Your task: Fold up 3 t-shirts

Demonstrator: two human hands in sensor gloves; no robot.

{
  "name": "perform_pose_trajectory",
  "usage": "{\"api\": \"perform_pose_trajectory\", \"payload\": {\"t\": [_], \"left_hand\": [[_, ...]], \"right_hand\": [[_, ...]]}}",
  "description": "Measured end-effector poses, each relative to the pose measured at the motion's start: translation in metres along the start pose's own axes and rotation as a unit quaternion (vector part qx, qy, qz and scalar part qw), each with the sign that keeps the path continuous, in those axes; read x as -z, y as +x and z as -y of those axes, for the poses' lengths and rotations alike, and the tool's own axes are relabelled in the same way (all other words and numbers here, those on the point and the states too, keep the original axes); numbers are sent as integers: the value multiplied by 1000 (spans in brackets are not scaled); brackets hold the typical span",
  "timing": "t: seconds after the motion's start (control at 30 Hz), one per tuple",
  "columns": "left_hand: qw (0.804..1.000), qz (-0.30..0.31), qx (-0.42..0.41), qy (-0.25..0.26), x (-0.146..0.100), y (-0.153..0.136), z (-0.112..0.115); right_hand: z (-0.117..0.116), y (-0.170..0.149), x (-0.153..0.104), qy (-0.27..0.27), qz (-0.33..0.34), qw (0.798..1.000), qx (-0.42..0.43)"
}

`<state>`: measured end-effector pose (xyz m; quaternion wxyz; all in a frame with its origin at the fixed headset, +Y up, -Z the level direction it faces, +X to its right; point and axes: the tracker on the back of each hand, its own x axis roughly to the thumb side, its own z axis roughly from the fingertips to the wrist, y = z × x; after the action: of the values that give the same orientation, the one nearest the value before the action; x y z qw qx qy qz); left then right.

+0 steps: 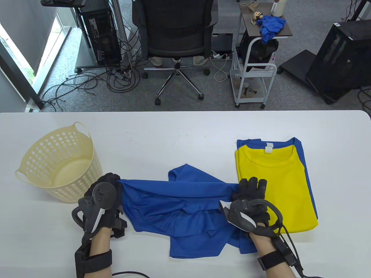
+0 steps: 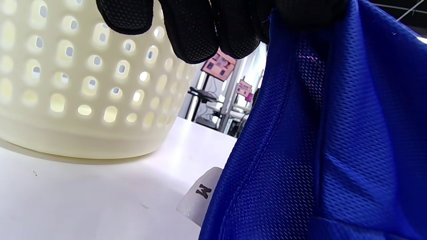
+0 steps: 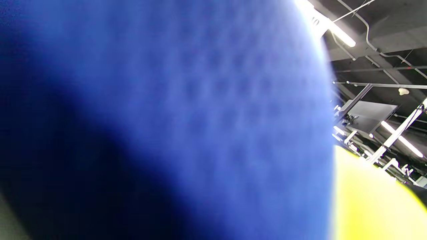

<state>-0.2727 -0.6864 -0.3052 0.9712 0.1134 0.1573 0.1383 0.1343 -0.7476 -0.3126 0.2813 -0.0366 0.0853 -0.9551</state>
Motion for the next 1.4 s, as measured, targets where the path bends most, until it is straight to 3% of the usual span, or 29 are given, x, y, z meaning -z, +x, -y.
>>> {"api": "perform_pose_trajectory", "payload": {"t": [0.17, 0.3, 0.4, 0.47, 0.53, 0.6, 0.67, 0.8, 0.9, 0.93, 1.0, 1.03, 1.07, 1.1, 1.13, 1.2, 1.27, 1.33, 1.4], "left_hand": [[1000, -9, -4, 10, 0, -2, -1], [999, -24, -8, 36, -2, -3, -7], [998, -17, -37, 49, -5, -3, -18], [996, -3, -57, 65, -10, 2, -28], [996, 9, -50, 72, -15, 9, -34], [999, 13, -33, 38, -16, 17, -35], [1000, 12, -19, -13, -12, 28, -23], [986, 16, 99, -134, 25, 63, 15], [982, 1, 122, -145, 75, 86, 12], [985, -10, 121, -124, 96, 96, -5], [997, -27, 75, -24, 120, 116, -56], [997, -29, 26, 61, 125, 126, -95], [994, -25, -2, 108, 126, 131, -118], [986, -12, -38, 162, 121, 138, -154], [981, 4, -49, 190, 115, 140, -182], [977, 16, -37, 212, 101, 135, -213], [975, 23, -19, 222, 85, 122, -228], [982, 26, 16, 185, 71, 102, -222], [990, 39, 41, 126, 58, 83, -199]], "right_hand": [[26, -38, -4, -66, -57, 989, 117], [50, -101, -24, -153, -137, 937, 283], [49, -138, -34, -164, -177, 897, 370], [46, -146, -30, -110, -159, 896, 400], [45, -150, -25, -38, -127, 916, 378], [45, -153, -17, 23, -87, 938, 334], [40, -154, -6, 92, -57, 944, 312], [19, -147, 42, 186, -35, 939, 286], [17, -147, 96, 223, -60, 947, 223], [32, -158, 120, 201, -105, 958, 178], [85, -193, 146, 65, -185, 968, 155], [125, -218, 147, -58, -240, 952, 181], [145, -230, 144, -131, -262, 935, 201], [179, -248, 134, -251, -272, 904, 216], [207, -263, 122, -336, -261, 880, 210], [231, -273, 103, -332, -260, 881, 213], [245, -278, 76, -322, -188, 897, 238], [240, -275, 56, -281, -89, 920, 260], [224, -260, 41, -194, -55, 938, 282]]}}
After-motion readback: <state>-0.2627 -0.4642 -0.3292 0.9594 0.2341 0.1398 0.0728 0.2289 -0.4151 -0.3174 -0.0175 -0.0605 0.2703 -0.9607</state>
